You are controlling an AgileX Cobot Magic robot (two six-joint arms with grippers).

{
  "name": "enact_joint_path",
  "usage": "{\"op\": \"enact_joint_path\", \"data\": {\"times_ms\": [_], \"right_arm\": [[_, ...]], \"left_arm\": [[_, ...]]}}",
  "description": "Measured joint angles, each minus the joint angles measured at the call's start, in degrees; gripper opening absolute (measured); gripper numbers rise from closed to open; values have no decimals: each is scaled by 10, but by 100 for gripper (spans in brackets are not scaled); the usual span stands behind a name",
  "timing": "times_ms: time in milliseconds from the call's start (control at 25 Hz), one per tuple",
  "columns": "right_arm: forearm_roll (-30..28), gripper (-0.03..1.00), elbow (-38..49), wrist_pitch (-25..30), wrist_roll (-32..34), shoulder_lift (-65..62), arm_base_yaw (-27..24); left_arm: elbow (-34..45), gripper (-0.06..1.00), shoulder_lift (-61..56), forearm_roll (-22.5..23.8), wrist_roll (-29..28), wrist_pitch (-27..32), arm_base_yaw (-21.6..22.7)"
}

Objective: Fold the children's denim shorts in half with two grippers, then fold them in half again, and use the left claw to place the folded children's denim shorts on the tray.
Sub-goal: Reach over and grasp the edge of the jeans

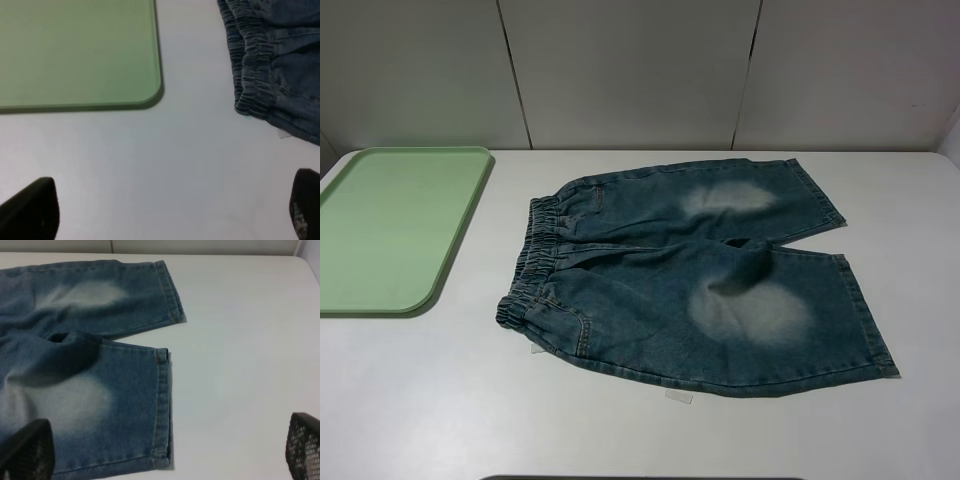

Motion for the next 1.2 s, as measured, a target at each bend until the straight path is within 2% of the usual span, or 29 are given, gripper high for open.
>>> {"op": "enact_joint_path", "data": {"times_ms": [1200], "right_arm": [[0, 70, 0, 0, 0, 0, 0]], "left_arm": [[0, 91, 0, 0, 0, 0, 0]]}}
